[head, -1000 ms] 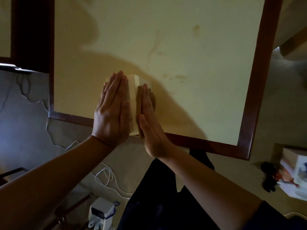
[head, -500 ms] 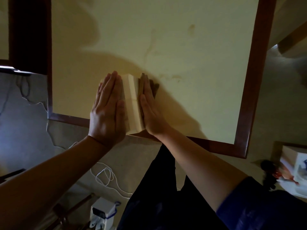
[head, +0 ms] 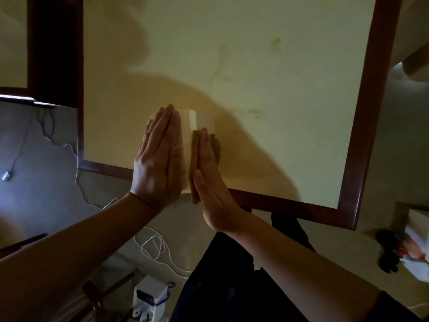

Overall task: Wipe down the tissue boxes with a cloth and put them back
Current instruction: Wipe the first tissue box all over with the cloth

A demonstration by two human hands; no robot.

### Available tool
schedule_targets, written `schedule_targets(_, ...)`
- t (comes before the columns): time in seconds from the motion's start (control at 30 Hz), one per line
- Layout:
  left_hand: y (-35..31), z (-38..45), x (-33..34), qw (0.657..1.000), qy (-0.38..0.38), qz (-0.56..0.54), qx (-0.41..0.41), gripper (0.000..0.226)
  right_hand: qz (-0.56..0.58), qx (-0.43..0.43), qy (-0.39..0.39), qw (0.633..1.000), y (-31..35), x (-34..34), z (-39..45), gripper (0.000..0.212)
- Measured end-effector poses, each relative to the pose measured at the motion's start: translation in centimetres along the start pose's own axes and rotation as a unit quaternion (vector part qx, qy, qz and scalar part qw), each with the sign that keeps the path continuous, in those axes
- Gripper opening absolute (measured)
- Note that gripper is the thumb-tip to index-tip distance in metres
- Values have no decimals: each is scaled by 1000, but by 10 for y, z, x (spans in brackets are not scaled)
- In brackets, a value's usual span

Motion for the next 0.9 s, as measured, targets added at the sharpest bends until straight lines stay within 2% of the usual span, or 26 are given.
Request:
schedule_targets(0.27,1,1,-1,1000,-5,3,0,52,-82,-72,-22,994,4,-16,65,61)
schedule_targets(0.37,4,1,-2,1000,-13,-1,-20,52,-96,-25,-28,995,-17,-22,78,61)
schedule_targets(0.47,4,0,-2,1000,-12,-2,-26,53,-21,49,-15,998,-40,-25,68,63)
schedule_targets(0.6,4,0,-2,999,-12,-4,-30,55,17,82,10,996,-48,-16,29,61)
schedule_targets(0.73,6,-1,-1,999,-12,-8,-34,55,35,118,3,992,-46,-4,-13,73)
schedule_targets(0.9,7,0,-2,999,-19,-19,-32,54,41,87,25,995,-11,8,-34,60)
Point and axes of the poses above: each hand's wrist, its own z-axis towards the middle knuckle, its own x-axis out of the palm, y = z × x, the point moved 7 cm from there along z, towards the middle knuckle, and after that the axes turned 1 degree about -x, right-handed, at the moved point
